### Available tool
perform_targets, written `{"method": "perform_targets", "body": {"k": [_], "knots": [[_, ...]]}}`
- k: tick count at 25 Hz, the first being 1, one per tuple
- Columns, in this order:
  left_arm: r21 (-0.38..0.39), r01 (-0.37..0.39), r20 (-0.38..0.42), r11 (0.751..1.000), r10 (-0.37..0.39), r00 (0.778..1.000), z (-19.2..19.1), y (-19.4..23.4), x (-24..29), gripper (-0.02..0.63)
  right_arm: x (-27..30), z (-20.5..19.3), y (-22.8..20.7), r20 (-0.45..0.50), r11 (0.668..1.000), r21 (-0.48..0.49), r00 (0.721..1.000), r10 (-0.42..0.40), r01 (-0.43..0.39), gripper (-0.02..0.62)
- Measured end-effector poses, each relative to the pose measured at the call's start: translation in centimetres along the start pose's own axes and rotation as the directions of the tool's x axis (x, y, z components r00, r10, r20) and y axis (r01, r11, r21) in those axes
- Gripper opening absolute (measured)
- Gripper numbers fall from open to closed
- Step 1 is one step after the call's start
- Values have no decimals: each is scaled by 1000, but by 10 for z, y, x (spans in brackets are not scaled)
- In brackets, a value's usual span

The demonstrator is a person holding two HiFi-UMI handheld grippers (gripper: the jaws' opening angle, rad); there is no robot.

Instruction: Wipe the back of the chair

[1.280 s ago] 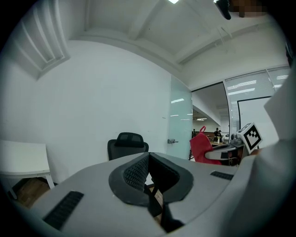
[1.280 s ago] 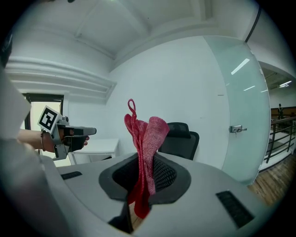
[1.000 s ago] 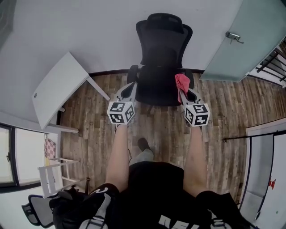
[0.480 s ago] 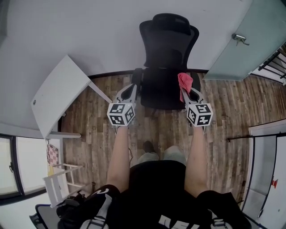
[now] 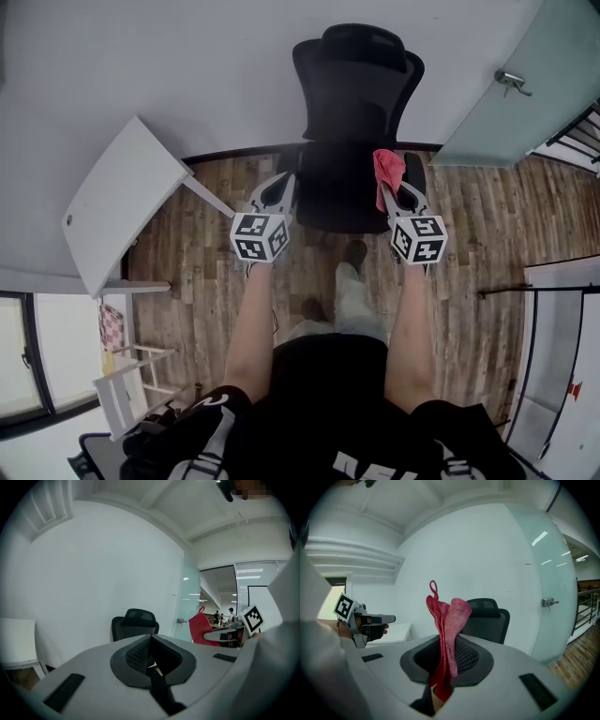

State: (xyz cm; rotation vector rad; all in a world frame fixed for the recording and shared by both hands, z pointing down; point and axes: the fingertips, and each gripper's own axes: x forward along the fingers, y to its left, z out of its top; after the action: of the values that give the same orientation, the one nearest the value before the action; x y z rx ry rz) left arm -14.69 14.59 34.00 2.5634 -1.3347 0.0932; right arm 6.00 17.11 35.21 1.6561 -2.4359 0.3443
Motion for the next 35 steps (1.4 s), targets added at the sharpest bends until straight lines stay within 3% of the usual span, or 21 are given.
{"method": "perform_targets", "body": {"k": [9, 21, 29, 35], "knots": [[52, 31, -15, 998, -30, 999, 21, 22, 92, 24, 97, 23, -41, 0, 999, 11, 999, 39, -39, 71], [55, 44, -32, 998, -42, 999, 53, 65, 243, 25, 232, 70, -126, -7, 997, 11, 997, 80, -80, 71], [57, -8, -27, 998, 9, 1000, 67, 86, 300, 24, 291, 82, -160, -23, 990, 20, 990, 138, -138, 71], [62, -32, -25, 998, 33, 999, 75, 104, 319, 25, 328, 98, -160, -16, 983, 15, 983, 183, -183, 71]]}}
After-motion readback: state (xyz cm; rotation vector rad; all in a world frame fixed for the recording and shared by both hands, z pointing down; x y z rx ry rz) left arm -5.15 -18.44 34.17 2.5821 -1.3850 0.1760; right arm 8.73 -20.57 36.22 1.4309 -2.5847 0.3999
